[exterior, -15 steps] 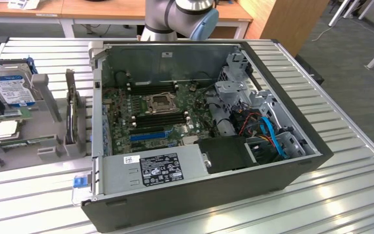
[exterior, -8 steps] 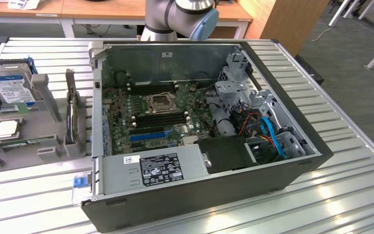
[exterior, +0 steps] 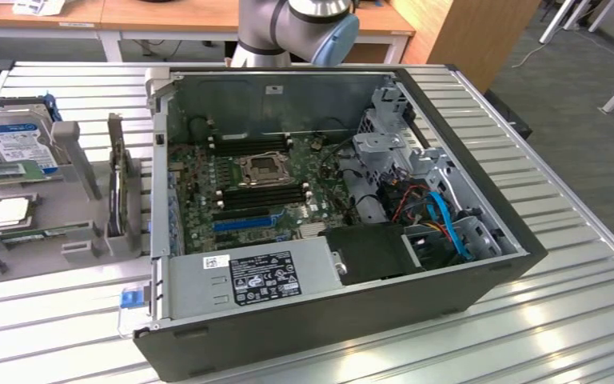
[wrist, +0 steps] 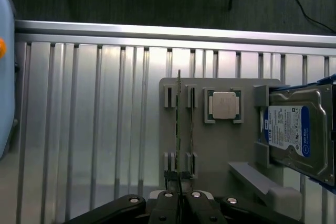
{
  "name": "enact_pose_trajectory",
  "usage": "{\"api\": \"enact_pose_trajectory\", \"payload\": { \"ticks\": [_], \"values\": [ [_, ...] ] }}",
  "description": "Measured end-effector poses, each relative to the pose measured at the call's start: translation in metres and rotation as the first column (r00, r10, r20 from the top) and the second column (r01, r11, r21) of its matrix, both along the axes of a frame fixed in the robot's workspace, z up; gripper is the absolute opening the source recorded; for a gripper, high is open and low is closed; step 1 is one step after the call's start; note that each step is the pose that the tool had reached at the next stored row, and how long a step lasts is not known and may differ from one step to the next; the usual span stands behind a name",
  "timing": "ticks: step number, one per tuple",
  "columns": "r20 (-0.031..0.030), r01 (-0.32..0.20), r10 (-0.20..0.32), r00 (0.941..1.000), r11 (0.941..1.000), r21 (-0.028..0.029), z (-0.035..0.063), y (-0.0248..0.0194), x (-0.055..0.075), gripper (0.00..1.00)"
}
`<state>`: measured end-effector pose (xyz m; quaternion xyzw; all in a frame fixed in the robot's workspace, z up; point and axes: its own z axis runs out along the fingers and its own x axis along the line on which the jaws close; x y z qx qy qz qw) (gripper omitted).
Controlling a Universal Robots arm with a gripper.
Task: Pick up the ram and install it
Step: 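Pick up the ram and move it above insertion slot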
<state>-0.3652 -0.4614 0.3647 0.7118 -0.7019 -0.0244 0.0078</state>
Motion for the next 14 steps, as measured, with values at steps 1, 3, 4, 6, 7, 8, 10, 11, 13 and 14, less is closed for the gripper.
{"api": "enact_pose_trajectory", "payload": {
  "ticks": [1,3,4,6,7,8,10,11,13,14],
  "values": [
    [0.0001,0.001,-0.001,1.0,1.0,0.0,0.0015,0.0,0.0,0.12],
    [0.0001,0.004,-0.004,1.0,1.0,-0.0001,0.0047,0.0,0.0,0.12],
    [0.0001,0.006,-0.006,1.0,1.0,0.0001,0.0062,0.0,0.0,0.12],
    [0.0001,0.009,-0.009,1.0,1.0,0.0,0.0094,0.0,0.0,0.12],
    [0.0001,0.01,-0.01,0.9999,0.9999,0.0,0.011,0.0,0.0,0.12],
    [0.0001,0.011,-0.011,0.9999,0.9999,0.0,0.0125,0.0,0.0,0.12],
    [0.0001,0.014,-0.014,0.9999,0.9999,0.0,0.0155,0.0,0.0,0.12],
    [0.0001,0.015,-0.015,0.9999,0.9999,0.0,0.017,0.0,0.0,0.12],
    [0.0001,0.018,-0.018,0.9998,0.9998,0.0,0.0195,0.0,0.0,0.12],
    [0.0001,0.019,-0.019,0.9998,0.9998,0.0,0.0207,0.0,0.0,0.12]
  ]
}}
